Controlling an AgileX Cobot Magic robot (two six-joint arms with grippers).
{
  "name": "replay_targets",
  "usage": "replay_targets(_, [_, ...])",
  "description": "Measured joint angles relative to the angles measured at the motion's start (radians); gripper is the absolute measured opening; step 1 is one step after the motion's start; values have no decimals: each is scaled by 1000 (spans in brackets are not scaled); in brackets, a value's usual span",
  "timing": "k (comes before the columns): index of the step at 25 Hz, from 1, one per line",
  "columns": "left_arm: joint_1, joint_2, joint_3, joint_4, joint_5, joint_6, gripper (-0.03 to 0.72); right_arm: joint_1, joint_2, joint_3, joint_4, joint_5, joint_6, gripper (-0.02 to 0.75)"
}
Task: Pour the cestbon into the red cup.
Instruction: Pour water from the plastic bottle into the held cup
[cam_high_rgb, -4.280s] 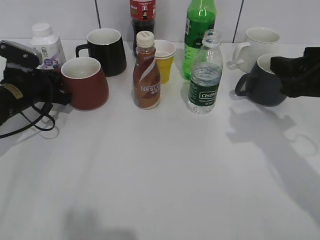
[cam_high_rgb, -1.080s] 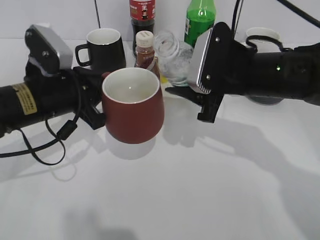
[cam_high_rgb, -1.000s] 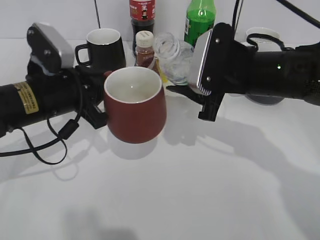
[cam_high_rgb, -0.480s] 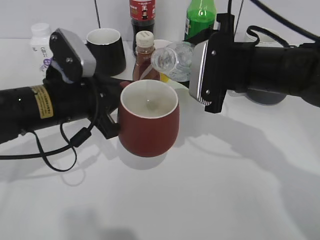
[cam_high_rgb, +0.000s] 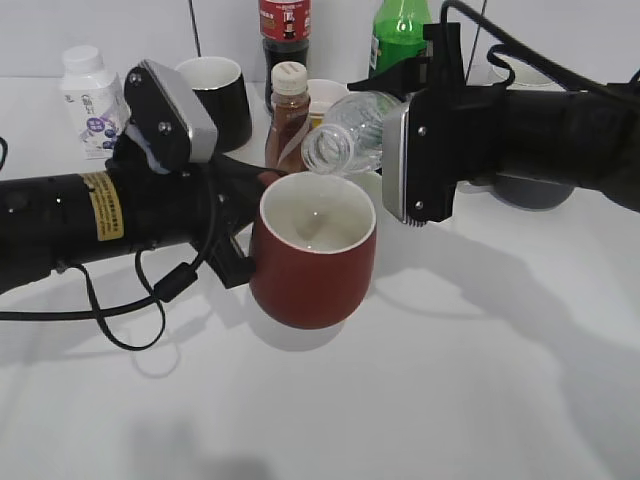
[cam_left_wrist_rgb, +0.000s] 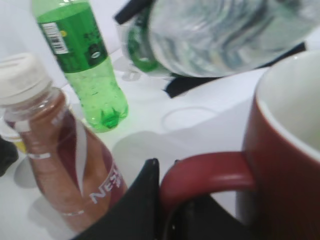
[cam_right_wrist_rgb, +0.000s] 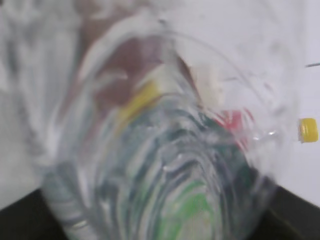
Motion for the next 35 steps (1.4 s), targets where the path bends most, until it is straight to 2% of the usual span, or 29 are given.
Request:
replay_targets(18, [0,0,0,15,11,0,43,0,0,-9,94,24,-232,479])
replay_targets(35, [0,0,0,23,37,0,43,0,0,-10,98,19,-380,479])
